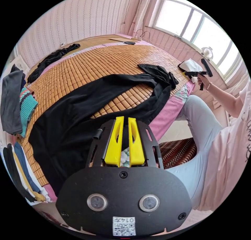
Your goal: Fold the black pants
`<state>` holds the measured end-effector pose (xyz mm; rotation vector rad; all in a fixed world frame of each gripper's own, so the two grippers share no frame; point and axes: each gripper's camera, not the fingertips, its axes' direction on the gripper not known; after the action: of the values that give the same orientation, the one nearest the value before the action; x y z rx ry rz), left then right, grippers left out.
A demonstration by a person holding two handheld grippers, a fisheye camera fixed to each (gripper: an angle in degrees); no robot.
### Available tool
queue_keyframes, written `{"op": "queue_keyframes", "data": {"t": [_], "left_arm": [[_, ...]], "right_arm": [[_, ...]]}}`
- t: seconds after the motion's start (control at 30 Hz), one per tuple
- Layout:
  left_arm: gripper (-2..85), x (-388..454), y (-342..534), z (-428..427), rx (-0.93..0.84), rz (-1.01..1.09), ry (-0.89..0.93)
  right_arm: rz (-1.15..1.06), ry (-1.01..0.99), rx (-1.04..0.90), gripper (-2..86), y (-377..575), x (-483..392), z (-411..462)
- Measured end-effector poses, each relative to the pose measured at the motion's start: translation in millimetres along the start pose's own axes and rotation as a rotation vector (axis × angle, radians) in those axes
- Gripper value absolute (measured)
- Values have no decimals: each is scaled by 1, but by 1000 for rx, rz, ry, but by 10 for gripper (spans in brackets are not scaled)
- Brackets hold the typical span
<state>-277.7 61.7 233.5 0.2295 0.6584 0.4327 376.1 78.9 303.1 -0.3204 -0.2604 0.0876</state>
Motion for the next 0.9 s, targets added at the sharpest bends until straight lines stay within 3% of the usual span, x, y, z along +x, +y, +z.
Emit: {"op": "queue_keyframes", "data": {"t": [0.2,0.23,0.3,0.33,0.4,0.53,0.63,0.77,0.9], "left_arm": [[57,-18,-55,53,-22,-56,-51],[58,-15,-63,65,-32,-45,-78],[58,-14,-69,84,-70,-42,-93],[59,-13,-70,97,-111,-36,-91],[59,-12,-66,102,-85,-33,-80],[56,-11,-55,100,-66,-44,-54],[55,-9,-49,97,-60,-41,-41],[56,-5,-48,86,-51,-10,-47],[58,-11,-52,71,-48,4,-107]], "right_arm": [[-129,-55,-146,129,-81,-70,85],[-126,1,-208,115,-86,-75,105],[-135,169,-115,64,-82,-77,100],[-132,167,-124,15,-80,-72,92],[-109,56,-55,5,-65,-55,58],[147,-69,166,-1,31,18,-41],[375,-116,56,0,100,66,-56],[628,78,-12,2,134,97,-66],[550,62,106,9,97,87,-68]]}}
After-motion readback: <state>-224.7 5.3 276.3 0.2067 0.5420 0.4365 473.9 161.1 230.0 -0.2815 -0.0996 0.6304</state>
